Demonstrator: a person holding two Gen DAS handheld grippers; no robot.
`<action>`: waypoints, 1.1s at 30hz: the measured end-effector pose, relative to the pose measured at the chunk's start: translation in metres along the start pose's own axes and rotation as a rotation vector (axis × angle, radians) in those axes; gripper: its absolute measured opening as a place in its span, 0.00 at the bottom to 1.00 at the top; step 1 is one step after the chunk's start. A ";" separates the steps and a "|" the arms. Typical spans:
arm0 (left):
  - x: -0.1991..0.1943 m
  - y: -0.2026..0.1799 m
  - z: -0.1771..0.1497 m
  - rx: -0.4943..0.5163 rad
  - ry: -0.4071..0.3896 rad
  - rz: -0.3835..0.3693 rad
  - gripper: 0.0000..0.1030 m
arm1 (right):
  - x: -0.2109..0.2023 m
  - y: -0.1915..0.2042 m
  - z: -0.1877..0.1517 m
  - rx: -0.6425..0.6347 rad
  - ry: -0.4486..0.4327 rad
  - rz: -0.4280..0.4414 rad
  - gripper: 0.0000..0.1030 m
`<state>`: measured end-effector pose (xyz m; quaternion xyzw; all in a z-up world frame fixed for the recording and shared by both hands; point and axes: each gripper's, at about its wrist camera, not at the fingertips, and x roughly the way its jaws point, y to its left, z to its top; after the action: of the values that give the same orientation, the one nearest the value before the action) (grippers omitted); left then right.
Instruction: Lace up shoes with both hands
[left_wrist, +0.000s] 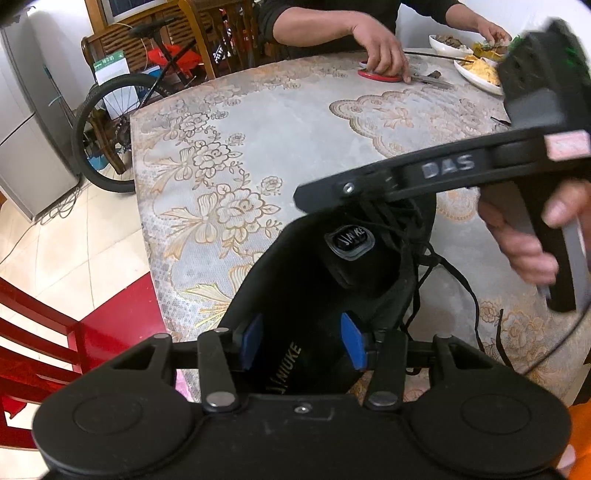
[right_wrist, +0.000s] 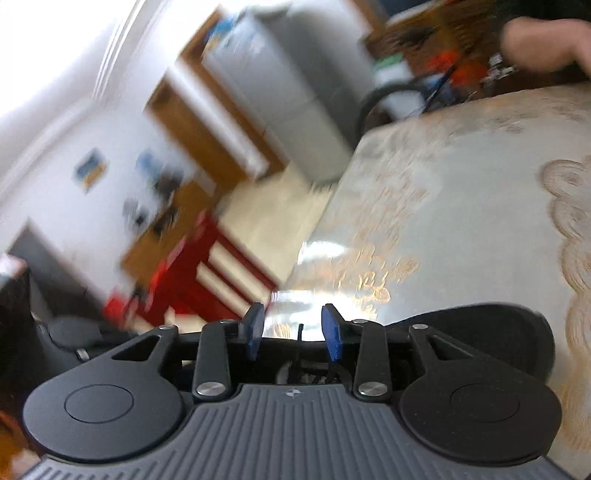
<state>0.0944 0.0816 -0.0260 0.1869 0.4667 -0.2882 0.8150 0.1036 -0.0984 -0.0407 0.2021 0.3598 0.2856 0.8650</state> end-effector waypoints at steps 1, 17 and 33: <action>0.000 0.000 0.000 -0.002 -0.003 0.001 0.44 | 0.005 0.000 0.005 -0.028 0.035 0.005 0.00; -0.002 0.000 -0.006 -0.028 -0.044 0.018 0.44 | -0.024 -0.024 0.036 0.157 -0.001 -0.054 0.51; -0.005 -0.003 -0.009 -0.018 -0.059 0.037 0.44 | -0.023 -0.007 0.065 0.213 -0.099 0.177 0.03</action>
<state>0.0847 0.0855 -0.0265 0.1796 0.4416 -0.2743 0.8352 0.1408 -0.1280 0.0101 0.3376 0.3256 0.3103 0.8269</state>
